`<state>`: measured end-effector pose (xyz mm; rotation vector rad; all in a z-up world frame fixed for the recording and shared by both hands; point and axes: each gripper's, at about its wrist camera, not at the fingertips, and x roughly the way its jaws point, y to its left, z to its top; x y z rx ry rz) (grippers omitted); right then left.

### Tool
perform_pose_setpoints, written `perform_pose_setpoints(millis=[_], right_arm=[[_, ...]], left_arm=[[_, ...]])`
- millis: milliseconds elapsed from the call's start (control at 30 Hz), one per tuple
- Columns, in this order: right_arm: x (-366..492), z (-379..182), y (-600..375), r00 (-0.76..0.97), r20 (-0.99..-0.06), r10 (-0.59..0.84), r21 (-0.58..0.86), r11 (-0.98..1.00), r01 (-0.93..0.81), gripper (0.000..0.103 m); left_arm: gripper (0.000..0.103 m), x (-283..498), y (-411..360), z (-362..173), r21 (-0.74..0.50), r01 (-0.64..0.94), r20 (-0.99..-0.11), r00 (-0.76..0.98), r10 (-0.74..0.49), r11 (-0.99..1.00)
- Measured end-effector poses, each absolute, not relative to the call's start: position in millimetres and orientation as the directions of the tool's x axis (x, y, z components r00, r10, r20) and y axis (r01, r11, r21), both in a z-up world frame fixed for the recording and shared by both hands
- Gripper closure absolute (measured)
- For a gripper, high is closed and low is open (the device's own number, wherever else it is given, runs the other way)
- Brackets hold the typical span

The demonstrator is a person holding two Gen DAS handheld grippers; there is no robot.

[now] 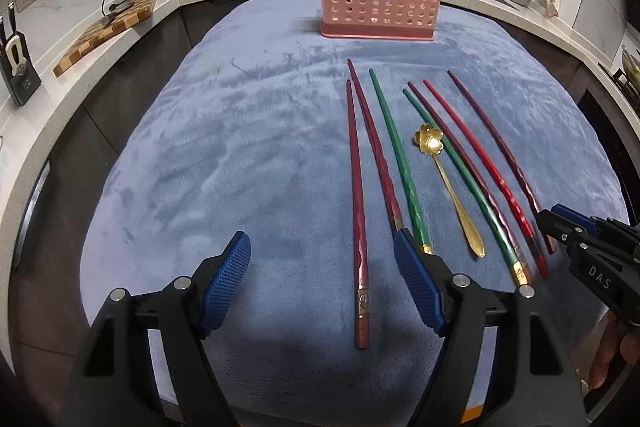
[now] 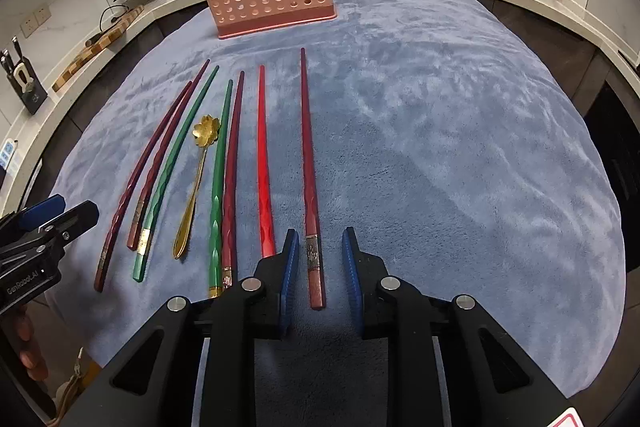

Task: Organize utensils
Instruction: 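Grasp a dark-red chopstick with the left tool while the right tool grasps another, then carry both dark-red chopsticks up and drop them into the pink caddy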

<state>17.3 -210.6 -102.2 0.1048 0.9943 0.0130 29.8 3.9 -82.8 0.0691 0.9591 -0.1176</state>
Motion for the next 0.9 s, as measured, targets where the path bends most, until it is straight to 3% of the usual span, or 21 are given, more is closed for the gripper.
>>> perform_pose_setpoints(millis=[333,633,867,900], right_arm=[[15,-108,-208,0.531,-0.845,0.056,0.086,0.996,0.031,0.09],[15,-109,-205,0.53,-0.846,0.057,0.08,0.997,0.02,0.095],[15,-106,-204,0.537,-0.842,0.052,0.071,0.997,0.014,0.096],[14,-104,-204,0.539,-0.84,0.053,0.071,0.997,0.012,0.096]], left_arm=[[0.042,17,10,-100,-0.023,0.152,-0.856,0.507,-0.098,0.988],[0.055,17,10,-111,-0.042,0.165,-0.878,0.464,-0.115,0.985],[0.094,18,14,-109,-0.071,0.171,-0.875,0.463,-0.144,0.983],[0.095,19,15,-108,-0.074,0.173,-0.874,0.463,-0.148,0.982]])
